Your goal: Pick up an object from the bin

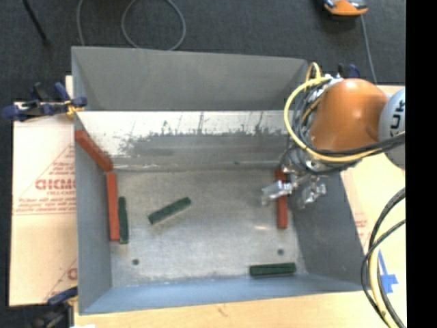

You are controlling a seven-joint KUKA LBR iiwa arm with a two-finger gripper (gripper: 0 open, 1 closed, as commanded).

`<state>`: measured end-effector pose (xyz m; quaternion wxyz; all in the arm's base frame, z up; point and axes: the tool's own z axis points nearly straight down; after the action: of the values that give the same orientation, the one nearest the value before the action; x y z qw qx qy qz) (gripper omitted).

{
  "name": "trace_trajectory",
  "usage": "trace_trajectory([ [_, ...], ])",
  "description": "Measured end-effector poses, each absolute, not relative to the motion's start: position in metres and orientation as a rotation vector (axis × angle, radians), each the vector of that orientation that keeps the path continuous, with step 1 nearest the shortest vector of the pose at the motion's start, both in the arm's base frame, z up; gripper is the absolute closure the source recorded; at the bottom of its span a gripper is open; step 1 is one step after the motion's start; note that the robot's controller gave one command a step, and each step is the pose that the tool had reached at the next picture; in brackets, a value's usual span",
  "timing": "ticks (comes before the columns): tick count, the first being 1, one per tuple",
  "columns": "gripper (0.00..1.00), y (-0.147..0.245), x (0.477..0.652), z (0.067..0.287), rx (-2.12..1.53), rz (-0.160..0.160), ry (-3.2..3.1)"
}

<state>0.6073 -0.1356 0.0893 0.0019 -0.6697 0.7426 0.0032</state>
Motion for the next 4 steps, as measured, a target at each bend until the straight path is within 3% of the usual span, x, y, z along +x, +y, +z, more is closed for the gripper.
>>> trace_trajectory([
  [1,1.00,-0.138,0.607,0.089,-2.104,0.004,2.333],
  [2,0.00,-0.136,0.607,0.089,-2.101,0.010,2.332],
  [3,1.00,-0.138,0.607,0.089,-2.103,0.004,2.334],
  [4,1.00,-0.144,0.567,0.126,-2.496,0.002,1.913],
])
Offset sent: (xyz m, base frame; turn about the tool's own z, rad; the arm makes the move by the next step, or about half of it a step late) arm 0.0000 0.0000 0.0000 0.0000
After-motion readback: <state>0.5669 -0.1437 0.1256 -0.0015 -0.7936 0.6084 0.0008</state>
